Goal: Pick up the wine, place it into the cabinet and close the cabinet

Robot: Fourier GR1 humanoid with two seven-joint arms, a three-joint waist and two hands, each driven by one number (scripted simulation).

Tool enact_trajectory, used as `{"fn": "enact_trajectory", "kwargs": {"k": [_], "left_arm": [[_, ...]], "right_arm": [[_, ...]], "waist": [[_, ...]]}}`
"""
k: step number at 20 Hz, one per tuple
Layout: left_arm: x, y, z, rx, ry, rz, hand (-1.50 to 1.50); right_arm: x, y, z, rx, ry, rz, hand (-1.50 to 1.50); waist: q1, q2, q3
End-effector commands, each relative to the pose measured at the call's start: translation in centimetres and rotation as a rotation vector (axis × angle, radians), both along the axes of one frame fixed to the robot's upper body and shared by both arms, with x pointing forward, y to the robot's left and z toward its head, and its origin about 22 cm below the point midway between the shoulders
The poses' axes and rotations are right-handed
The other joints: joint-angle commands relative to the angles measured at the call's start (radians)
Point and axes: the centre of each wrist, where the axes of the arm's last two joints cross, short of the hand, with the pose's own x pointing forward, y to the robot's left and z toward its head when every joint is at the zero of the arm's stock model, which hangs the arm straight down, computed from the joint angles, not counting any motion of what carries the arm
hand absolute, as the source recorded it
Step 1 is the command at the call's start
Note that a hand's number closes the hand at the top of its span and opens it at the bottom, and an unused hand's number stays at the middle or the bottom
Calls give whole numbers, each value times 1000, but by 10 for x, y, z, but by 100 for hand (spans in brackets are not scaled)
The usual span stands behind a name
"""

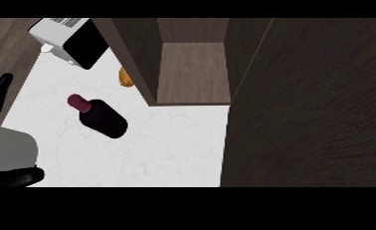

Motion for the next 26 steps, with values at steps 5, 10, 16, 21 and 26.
{"fn": "enact_trajectory", "kwargs": {"k": [5, 10, 16, 21, 26], "left_arm": [[36, 14, -41, 22, 68, -23, -150], [44, 17, -98, 68, 109, 56, -150], [55, 44, -136, 91, 92, 163, -150], [53, 55, -173, 85, 156, 152, -150], [55, 55, -199, 83, 180, 124, -150]], "right_arm": [[-33, -12, 35, 56, -91, 30, -150], [-27, -10, 16, 71, -69, 13, -150], [-27, -14, 17, 40, -71, 23, -150], [-21, -15, 15, 50, -73, 38, -150], [-31, -20, 18, 59, -57, 27, -150]], "waist": [[-3, 3, 0], [-10, 2, 0], [-5, 3, 0], [1, 4, 0], [0, 3, 0]]}}
